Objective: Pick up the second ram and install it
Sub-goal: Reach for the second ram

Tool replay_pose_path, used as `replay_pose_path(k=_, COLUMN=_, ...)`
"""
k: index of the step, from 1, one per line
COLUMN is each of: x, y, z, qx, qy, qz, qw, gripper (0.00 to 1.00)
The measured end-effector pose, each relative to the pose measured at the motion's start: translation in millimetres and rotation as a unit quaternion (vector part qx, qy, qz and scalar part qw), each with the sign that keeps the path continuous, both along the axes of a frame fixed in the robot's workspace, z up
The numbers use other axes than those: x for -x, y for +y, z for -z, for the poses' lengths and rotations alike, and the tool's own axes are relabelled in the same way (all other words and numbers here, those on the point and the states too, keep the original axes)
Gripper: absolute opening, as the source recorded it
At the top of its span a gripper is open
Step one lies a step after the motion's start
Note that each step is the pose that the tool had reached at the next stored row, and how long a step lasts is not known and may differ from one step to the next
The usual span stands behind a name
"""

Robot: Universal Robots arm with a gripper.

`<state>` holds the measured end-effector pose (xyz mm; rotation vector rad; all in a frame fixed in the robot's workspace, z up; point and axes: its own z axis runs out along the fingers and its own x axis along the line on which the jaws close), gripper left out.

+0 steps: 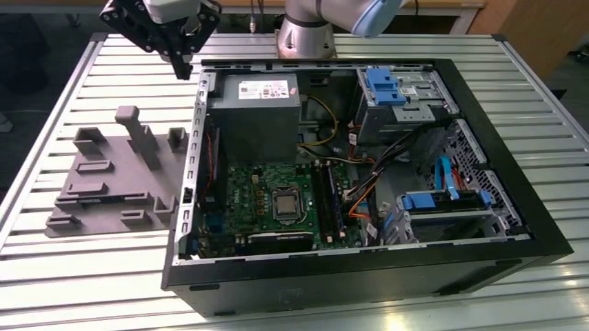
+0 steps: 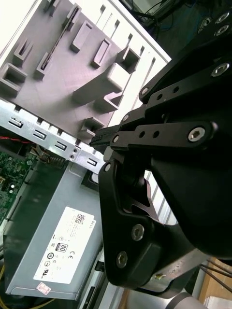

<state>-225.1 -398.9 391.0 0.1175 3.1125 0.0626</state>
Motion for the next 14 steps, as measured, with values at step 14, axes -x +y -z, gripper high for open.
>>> replay_pose_path(k=14, x=15.7, y=0.0, z=0.2, qx=0.0, qy=0.0, qz=0.0, qw=1.0, gripper=0.11)
